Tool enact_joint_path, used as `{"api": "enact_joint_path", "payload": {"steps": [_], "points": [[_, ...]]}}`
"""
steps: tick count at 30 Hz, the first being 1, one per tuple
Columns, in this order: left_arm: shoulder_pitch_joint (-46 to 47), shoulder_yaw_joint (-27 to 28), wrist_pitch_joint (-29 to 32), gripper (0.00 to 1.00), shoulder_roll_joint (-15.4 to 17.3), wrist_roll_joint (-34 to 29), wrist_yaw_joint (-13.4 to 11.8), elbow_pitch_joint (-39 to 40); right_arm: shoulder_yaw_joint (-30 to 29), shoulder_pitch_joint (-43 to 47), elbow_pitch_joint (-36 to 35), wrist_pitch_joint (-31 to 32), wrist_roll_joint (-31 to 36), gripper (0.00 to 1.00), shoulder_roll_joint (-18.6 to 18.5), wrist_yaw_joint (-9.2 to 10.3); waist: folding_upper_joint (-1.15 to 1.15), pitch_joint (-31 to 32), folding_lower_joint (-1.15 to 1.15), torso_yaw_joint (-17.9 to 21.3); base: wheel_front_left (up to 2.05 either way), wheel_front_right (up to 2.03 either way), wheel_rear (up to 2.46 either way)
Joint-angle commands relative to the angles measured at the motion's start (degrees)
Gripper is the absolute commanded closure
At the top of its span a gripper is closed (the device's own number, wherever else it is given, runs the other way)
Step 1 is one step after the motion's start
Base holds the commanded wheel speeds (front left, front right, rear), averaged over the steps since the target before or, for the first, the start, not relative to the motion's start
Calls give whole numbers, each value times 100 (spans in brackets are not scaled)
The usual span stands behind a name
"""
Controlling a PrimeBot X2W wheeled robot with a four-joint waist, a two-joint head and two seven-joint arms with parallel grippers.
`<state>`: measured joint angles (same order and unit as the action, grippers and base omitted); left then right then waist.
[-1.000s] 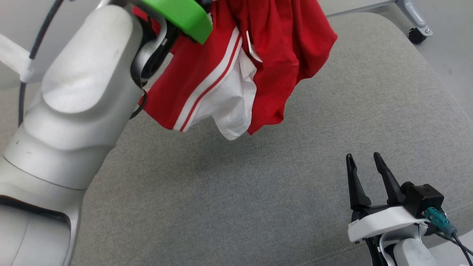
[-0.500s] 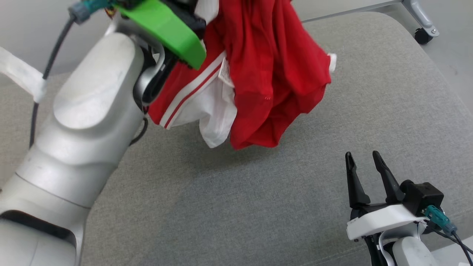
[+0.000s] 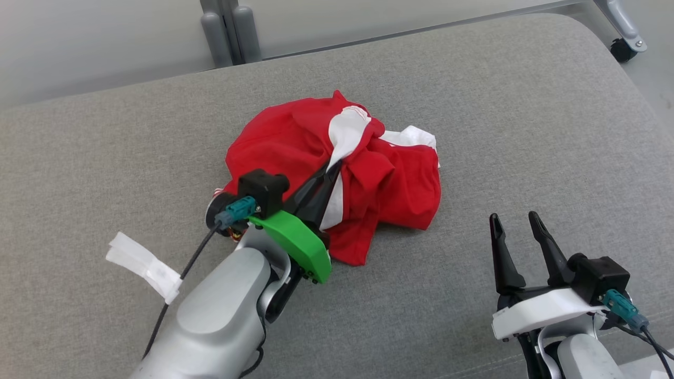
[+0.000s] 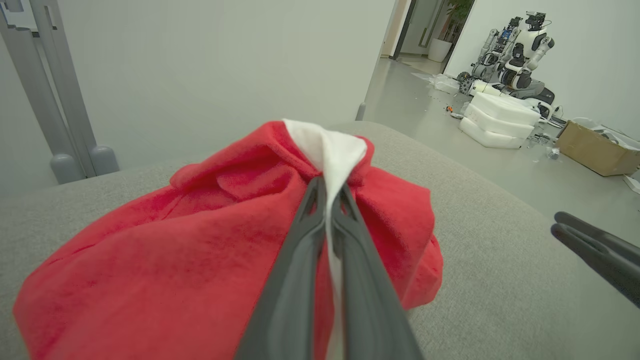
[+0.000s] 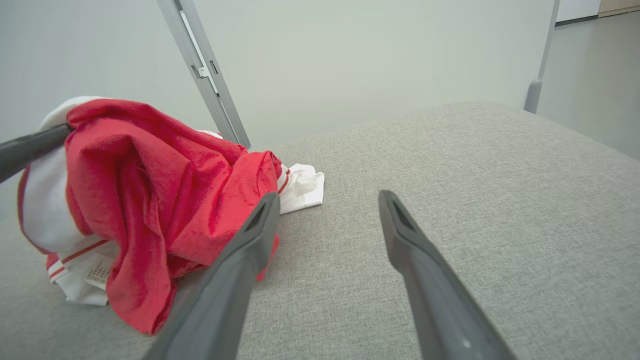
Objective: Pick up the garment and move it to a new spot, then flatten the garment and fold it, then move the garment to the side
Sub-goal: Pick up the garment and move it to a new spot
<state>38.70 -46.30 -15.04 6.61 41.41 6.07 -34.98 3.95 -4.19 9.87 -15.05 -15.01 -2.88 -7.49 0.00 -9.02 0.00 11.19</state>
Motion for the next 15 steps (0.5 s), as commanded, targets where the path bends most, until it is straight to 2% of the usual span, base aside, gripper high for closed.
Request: {"api": "enact_joint_path", "payload": {"steps": [1,2,3,5,15], "points": [[-122,-6,-18,100,-40,-118,37,-29,5,-76,23,-19,22,0,-3,1,0,-1,0,-22,0,0,0],[-155,9,-19,100,-74,-148,42,-34,6,-81,29,-19,28,0,-2,1,0,6,0,-32,0,0,0],[-190,58,-18,89,-115,-159,46,-17,5,-83,37,-19,39,0,-2,1,0,23,0,-44,0,0,0],[-204,153,-19,0,-152,-272,46,48,-5,-77,56,-19,60,0,-2,1,0,63,0,-72,0,0,0],[-417,956,-13,0,-175,-862,47,765,-65,90,28,-19,117,0,-30,1,0,376,0,-333,0,0,0]]}}
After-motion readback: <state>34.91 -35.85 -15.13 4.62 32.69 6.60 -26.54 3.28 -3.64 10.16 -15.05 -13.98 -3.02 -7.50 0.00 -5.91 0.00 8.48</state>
